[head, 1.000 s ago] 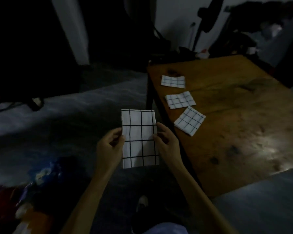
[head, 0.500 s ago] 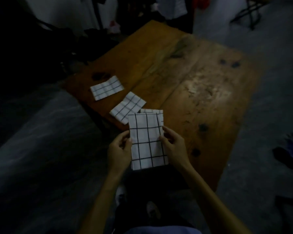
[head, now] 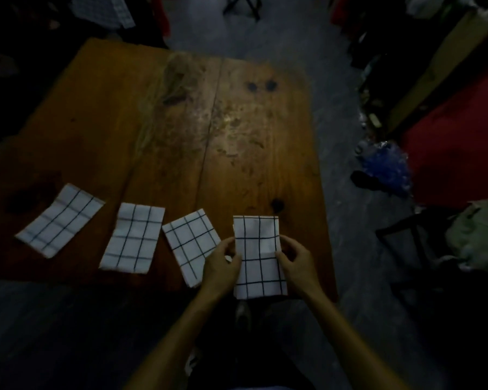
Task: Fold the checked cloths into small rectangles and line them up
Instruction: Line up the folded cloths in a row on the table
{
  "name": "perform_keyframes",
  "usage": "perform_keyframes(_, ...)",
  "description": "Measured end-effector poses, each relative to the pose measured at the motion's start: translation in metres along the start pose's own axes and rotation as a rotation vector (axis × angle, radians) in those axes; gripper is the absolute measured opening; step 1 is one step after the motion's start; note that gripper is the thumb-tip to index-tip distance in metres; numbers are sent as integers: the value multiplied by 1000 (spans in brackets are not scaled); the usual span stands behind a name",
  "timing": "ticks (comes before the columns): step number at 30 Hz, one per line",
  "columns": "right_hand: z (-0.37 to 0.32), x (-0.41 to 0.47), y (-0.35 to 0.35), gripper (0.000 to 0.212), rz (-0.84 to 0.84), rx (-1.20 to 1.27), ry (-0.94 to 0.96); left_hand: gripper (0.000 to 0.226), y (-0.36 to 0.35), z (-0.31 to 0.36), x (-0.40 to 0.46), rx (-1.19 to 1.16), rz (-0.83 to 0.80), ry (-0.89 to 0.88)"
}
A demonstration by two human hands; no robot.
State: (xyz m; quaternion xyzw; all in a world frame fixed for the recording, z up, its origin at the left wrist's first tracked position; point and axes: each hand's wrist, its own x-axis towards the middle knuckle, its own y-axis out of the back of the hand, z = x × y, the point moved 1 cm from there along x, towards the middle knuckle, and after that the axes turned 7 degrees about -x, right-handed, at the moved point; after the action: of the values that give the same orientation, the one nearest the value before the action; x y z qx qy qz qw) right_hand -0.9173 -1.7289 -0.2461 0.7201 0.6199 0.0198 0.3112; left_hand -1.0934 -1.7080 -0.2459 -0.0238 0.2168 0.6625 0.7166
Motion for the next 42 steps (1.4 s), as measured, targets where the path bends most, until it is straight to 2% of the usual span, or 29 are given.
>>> perform_keyframes(6,20,62,8,40,11,-1,-72,44,-21,-6,62,108,-37,62)
perform_keyframes(9,30,87,12,49,-1,-257,-96,48,-28,-11,85,172,19,139)
perform_keyframes(11,38,95,13,51,24,-415,-38,48,-32,-13,93,175,72,171)
perform_keyframes(15,44,99,2,46,29,-465,50,44,-44,-15,100,167,72,155)
perform_keyframes(25,47,88,-11,41,84,-588,91,39,-53,-10,101,156,51,111)
perform_keyframes(27,45,89,-8,38,116,-598,173,39,-42,-11,94,154,115,119)
perform_keyframes(29,37,89,-12,36,128,-585,268,38,-23,-15,83,128,244,129)
perform_keyframes(32,12,85,-43,34,23,-564,361,44,11,-28,65,39,463,238)
perform_keyframes(34,-7,79,-74,34,-83,-534,398,53,30,-39,56,7,532,341)
perform_keyframes(38,-30,74,-122,35,-180,-521,356,60,50,-55,52,-24,518,452)
perform_keyframes(42,-34,73,-139,33,-150,-558,307,58,54,-56,57,-88,469,427)
